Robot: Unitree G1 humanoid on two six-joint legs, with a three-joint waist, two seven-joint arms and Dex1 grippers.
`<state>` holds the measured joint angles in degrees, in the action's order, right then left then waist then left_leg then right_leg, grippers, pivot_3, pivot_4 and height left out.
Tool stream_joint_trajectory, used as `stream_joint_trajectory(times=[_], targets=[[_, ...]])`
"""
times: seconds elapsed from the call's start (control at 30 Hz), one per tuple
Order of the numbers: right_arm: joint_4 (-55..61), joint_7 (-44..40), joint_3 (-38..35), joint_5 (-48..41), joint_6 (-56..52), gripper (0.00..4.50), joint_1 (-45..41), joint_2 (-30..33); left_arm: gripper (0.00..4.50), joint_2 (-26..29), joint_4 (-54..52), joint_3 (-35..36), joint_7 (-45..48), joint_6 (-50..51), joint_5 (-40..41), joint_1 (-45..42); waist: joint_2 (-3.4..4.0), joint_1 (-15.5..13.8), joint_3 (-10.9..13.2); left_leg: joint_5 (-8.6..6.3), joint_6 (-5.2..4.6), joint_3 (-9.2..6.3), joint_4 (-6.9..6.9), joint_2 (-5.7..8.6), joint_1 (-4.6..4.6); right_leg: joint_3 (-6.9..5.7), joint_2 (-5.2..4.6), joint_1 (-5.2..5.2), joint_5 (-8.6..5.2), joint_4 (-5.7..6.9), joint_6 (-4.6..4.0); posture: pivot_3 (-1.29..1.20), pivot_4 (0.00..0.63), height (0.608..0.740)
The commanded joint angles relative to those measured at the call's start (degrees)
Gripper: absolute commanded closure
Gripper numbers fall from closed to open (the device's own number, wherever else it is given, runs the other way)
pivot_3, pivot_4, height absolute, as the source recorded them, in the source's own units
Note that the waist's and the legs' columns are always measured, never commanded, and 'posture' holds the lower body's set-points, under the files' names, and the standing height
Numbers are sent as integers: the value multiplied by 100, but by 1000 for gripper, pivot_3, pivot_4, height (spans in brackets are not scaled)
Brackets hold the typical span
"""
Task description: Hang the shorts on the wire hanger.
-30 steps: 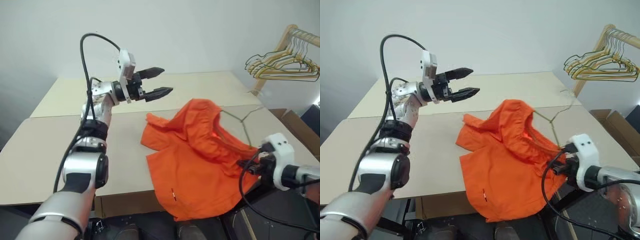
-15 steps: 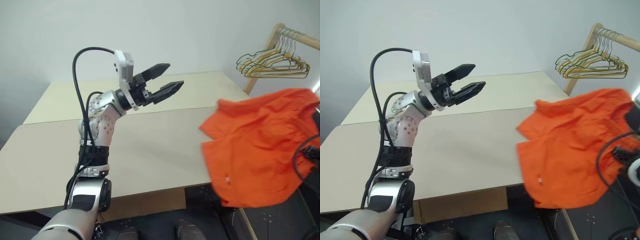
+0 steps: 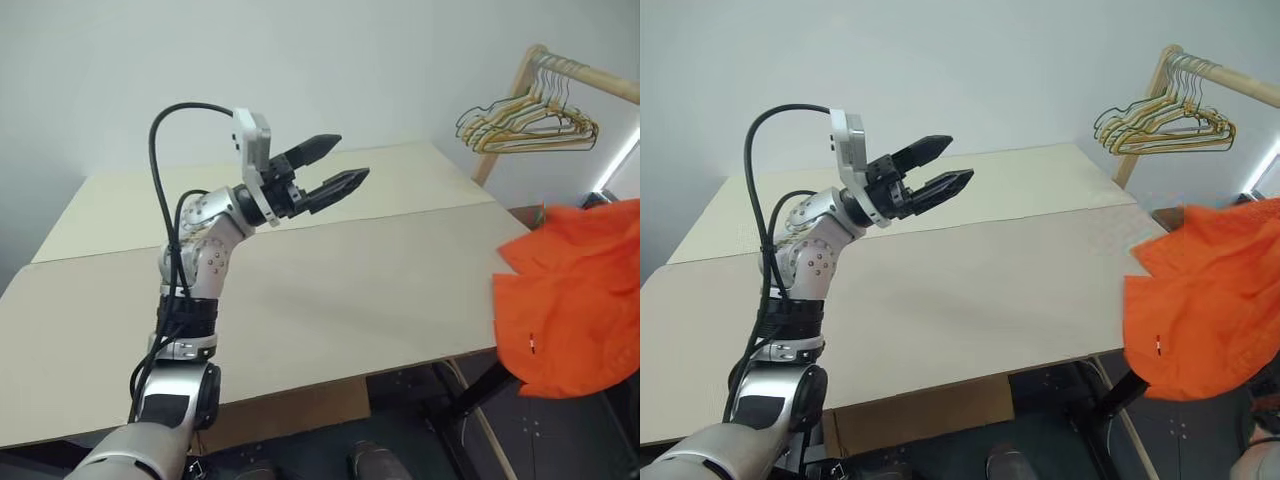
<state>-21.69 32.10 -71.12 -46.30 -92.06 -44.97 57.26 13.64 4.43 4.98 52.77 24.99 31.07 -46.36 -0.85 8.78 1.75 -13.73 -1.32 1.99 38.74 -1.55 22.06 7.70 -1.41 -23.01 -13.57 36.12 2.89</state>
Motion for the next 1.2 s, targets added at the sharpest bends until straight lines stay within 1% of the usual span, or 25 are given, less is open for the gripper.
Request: stream_joint_trajectory(times=[0.03, 0.1, 0.17, 0.27, 0.37, 0.43, 0.5, 0.53, 0.57, 0.63, 0.7, 0.73, 0.87, 0.93, 1.0, 1.1, 1.13, 1.2], targets=[[56, 618, -289, 29, -44, 4500, -455, 27, 28, 76, -188, 8, -13, -54, 102, -28, 1, 9, 0, 0, 0, 2, -1, 1, 2, 4, 0, -1, 2, -4, 4, -109, 0, 740], [100, 867, -341, 62, -44, 4500, -524, -52, 28, 85, -198, -9, -26, -42, 116, -27, 1, 13, 0, -1, -1, 6, -4, 6, 4, 16, -3, -3, 19, -8, 42, -107, 0, 740], [228, 1060, -319, -1, -44, 4500, -456, -178, 28, 100, -188, -20, -34, -41, 128, -38, 1, 16, 0, -1, -1, 7, -4, 10, 6, 23, -3, -2, 21, -15, 50, -105, 0, 740], [715, 1292, -212, -141, -44, 4500, -279, -482, 28, 132, -206, -35, -37, -19, 146, -42, 1, 23, 0, -1, -1, 12, -4, 17, 5, 43, -3, -1, 23, -17, 59, -101, 0, 740], [1170, 1597, -193, -236, -44, 3682, -266, -795, 0, 162, -226, -45, -33, -11, 151, -39, 4, 29, -1, 0, -2, 14, -4, 26, 4, 63, -4, -2, 27, -15, 69, -91, 0, 740], [1470, 1774, -167, -211, -44, 2999, -290, -985, 0, 184, -244, -43, -37, 0, 158, -37, 5, 31, -1, 0, -2, 15, -4, 29, 2, 68, -6, -2, 27, -15, 69, -89, 0, 740], [1865, 1871, 18, 10, -44, 2308, -234, -1102, 0, 209, -265, -40, -57, 8, 156, -38, 8, 29, -1, 0, -2, 15, -4, 29, 2, 69, -6, -3, 27, -16, 70, -77, 0, 740], [2050, 1901, 113, 114, -44, 1887, -219, -1146, 0, 223, -274, -37, -67, 9, 153, -37, 9, 26, -1, 0, -2, 14, -4, 30, 2, 70, -6, -4, 27, -15, 70, -77, 0, 740], [2270, 1888, 310, 235, -44, 1594, -132, -1158, 0, 238, -279, -34, -74, 8, 151, -35, 13, 22, 0, 0, -3, 14, -4, 30, 3, 70, -6, -5, 28, -16, 72, -68, 0, 740], [2733, 1922, 688, 541, -44, 810, -135, -1250, 0, 278, -290, -25, -108, 9, 131, -28, 23, 12, 0, 0, -3, 14, -5, 33, 5, 70, -10, -7, 27, -16, 76, -49, 0, 740], [3284, 1883, 1326, 1035, -2, 149, 1, -1255, 0, 324, -319, 4, -122, 43, 161, -16, 29, 10, 0, 0, -3, 14, -7, 34, 5, 71, -11, -8, 27, -16, 77, -34, 0, 740], [3568, 1907, 1755, 1353, 222, 68, 179, -1229, 0, 342, -347, 20, -150, 61, 173, -2, 30, 4, 0, 0, -3, 14, -8, 34, 4, 72, -12, -9, 27, -15, 77, -34, 0, 740], [4490, 2065, 3599, 2804, 1510, 68, 1067, -1082, 0, 428, -438, 75, -277, 156, 196, 69, 30, -9, 0, 0, -2, 18, -11, 33, 2, 79, -11, -14, 25, -12, 74, -6, 0, 740], [4829, 2110, 4420, 3510, 2291, 68, 1433, -1231, 0, 467, -519, 125, -360, 223, 235, 142, 29, -13, 1, 0, -2, 25, -13, 33, 0, 86, -12, -14, 24, -12, 74, 13, 0, 740], [5024, 2084, 5216, 4094, 2939, 68, 1624, -1419, 0, 516, -613, 147, -470, 197, 182, 253, 26, -23, 2, 0, -2, 27, -13, 35, -2, 93, -12, -16, 24, -11, 75, 37, 0, 740], [5087, 1633, 6100, 4627, 3849, 68, 1704, -1622, 0, 568, -801, 124, -647, 71, 24, 455, 23, -55, 4, 0, -2, 24, -13, 40, -8, 100, -11, -15, 25, -11, 76, 67, 0, 740], [5059, 1300, 6322, 4664, 4225, 68, 1723, -1703, 0, 566, -903, 114, -765, -58, -89, 571, 18, -99, 7, 0, -2, 22, -13, 41, -7, 100, -12, -15, 27, -11, 80, 90, 0, 740], [4963, 478, 6457, 4381, 4941, 68, 1800, -2015, 0, 591, -1108, 87, -965, -226, -273, 810, 7, -208, 12, 0, -3, 21, -13, 42, -8, 100, -11, -15, 32, -11, 87, 122, 0, 740]])
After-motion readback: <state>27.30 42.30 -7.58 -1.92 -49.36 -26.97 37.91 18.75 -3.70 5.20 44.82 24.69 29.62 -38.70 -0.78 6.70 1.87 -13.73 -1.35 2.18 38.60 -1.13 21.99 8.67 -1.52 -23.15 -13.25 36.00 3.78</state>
